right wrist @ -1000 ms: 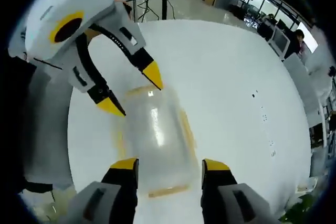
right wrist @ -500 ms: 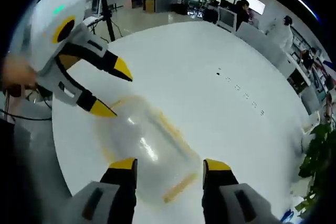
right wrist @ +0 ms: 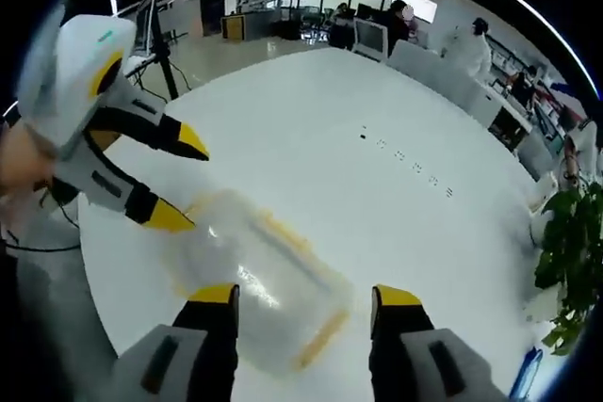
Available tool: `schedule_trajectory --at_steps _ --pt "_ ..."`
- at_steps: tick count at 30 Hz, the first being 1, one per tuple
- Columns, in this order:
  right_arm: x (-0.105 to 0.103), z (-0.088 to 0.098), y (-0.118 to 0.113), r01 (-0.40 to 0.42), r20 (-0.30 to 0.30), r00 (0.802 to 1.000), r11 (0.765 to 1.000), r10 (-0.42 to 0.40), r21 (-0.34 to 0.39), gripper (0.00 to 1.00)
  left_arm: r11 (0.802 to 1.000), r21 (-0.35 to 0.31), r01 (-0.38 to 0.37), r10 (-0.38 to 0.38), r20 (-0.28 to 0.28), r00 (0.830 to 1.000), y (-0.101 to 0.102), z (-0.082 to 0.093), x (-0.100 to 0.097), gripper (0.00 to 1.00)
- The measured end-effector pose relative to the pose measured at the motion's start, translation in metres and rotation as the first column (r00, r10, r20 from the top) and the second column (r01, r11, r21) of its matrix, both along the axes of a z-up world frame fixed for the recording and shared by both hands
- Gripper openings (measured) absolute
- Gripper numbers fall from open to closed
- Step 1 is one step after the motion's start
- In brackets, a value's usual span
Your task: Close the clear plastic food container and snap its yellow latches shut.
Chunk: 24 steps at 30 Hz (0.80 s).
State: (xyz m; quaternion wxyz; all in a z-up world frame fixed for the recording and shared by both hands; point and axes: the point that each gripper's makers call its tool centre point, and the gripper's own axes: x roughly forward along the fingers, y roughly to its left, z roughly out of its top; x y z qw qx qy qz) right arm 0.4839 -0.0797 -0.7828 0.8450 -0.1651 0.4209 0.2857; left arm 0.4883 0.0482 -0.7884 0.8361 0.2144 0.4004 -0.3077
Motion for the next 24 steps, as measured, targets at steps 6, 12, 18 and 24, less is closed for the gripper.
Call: schedule_trajectory --at_steps 6,12,18,24 --pt "0.002 0.004 -0.010 0.082 0.036 0.996 0.994 -0.085 0.072 0.56 0.994 -0.070 -0.082 0.084 0.027 0.996 0.012 0.005 0.005 0.41" --pt "0.000 -0.004 -0.010 0.142 0.010 0.989 0.979 -0.145 0.145 0.57 0.973 -0.173 -0.150 0.152 -0.001 0.988 0.010 0.005 0.003 0.43" --pt "0.002 -0.005 -0.012 0.190 -0.008 0.981 0.959 -0.193 0.208 0.56 0.942 -0.259 -0.214 0.203 -0.069 0.977 0.003 0.003 0.000 0.42" --pt "-0.005 -0.019 -0.023 0.265 -0.072 0.964 0.927 -0.255 0.265 0.56 0.925 -0.282 -0.254 0.233 -0.109 0.966 0.004 -0.013 -0.011 0.40"
